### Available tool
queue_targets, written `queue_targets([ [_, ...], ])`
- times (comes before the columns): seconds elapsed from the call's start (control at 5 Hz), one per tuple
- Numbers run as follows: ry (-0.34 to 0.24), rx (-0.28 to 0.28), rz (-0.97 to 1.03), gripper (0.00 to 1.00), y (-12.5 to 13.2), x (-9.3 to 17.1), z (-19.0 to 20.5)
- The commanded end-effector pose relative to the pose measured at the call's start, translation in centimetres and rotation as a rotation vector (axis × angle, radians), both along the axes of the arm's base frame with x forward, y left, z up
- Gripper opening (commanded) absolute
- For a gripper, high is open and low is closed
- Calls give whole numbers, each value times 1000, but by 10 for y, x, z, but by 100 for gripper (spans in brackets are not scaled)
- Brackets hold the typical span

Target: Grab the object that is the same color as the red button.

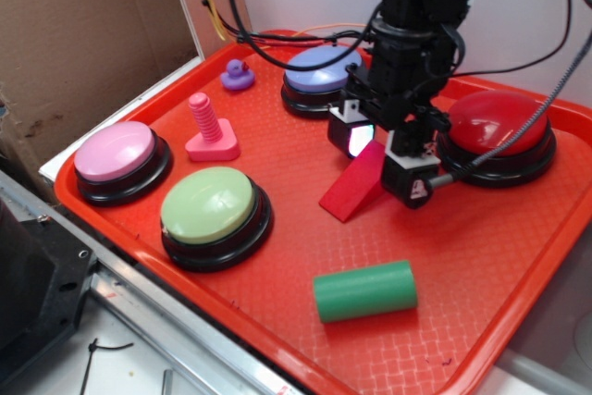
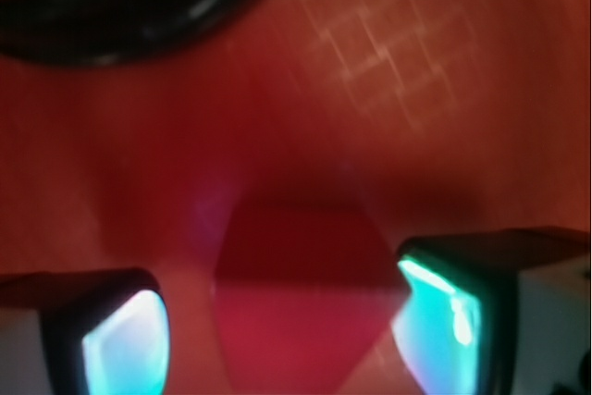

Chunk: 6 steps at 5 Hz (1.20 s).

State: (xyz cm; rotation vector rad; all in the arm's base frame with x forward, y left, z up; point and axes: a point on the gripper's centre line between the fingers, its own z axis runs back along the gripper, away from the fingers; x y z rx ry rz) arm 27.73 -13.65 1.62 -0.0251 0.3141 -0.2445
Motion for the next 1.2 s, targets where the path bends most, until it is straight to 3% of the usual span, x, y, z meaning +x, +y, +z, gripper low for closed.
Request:
queue_targets([
  [0.0, -18, 29, 28, 68, 2, -7, 0],
  [0.2, -10, 47, 1, 0, 7, -15, -1],
  [0.4, -88, -44, -166, 0, 14, -20, 42],
  [0.6, -143, -86, -401, 0, 19, -36, 91],
  [1.0, -281, -127, -289, 0, 28, -70, 188],
])
